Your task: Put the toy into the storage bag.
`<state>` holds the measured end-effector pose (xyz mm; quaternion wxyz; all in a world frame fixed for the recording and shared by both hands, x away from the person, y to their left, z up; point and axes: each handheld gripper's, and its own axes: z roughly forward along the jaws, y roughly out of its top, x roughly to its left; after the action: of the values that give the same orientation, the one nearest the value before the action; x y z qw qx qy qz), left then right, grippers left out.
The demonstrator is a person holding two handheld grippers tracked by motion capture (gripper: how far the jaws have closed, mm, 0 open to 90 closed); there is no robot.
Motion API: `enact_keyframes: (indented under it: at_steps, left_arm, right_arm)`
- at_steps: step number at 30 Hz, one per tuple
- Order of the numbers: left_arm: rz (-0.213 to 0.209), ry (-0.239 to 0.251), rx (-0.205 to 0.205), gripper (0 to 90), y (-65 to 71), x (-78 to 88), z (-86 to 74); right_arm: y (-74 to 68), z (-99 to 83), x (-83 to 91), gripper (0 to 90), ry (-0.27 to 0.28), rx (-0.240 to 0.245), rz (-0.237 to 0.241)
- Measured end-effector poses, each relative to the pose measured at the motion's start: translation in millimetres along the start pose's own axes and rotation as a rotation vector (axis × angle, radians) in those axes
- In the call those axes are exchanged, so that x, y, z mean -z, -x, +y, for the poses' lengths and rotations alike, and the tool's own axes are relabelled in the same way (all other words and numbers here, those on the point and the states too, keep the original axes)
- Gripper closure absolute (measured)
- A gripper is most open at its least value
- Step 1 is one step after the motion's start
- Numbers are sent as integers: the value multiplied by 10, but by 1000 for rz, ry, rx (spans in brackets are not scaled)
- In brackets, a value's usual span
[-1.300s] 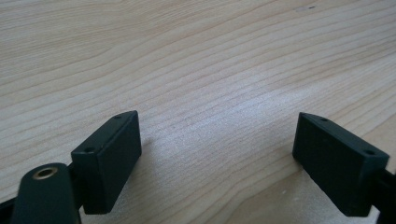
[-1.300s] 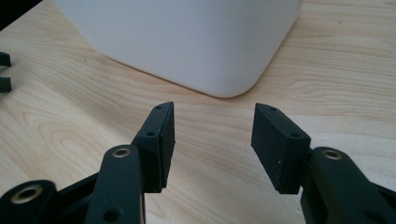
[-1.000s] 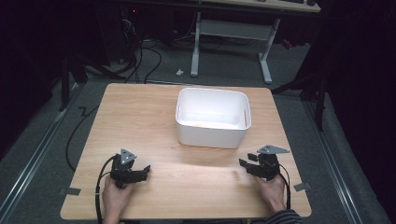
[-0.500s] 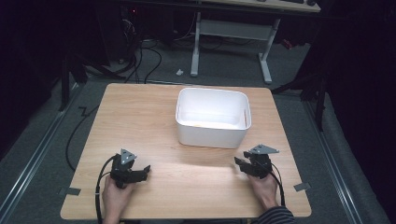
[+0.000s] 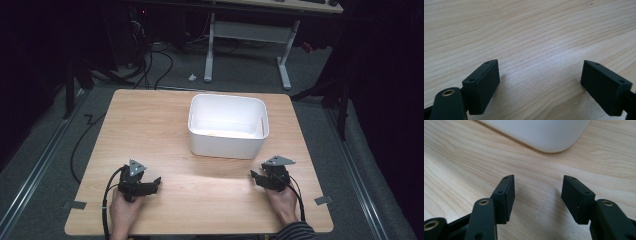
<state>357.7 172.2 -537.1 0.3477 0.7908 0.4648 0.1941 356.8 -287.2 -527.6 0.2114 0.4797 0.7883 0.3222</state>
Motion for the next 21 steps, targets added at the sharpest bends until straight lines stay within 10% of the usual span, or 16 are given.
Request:
enact_keyframes:
  at_steps: [21]
  left_arm:
    - [-2, -1, -3, 156, 3, -3, 3]
  right_arm:
    - [-26, -49, 5, 340, 19, -14, -13]
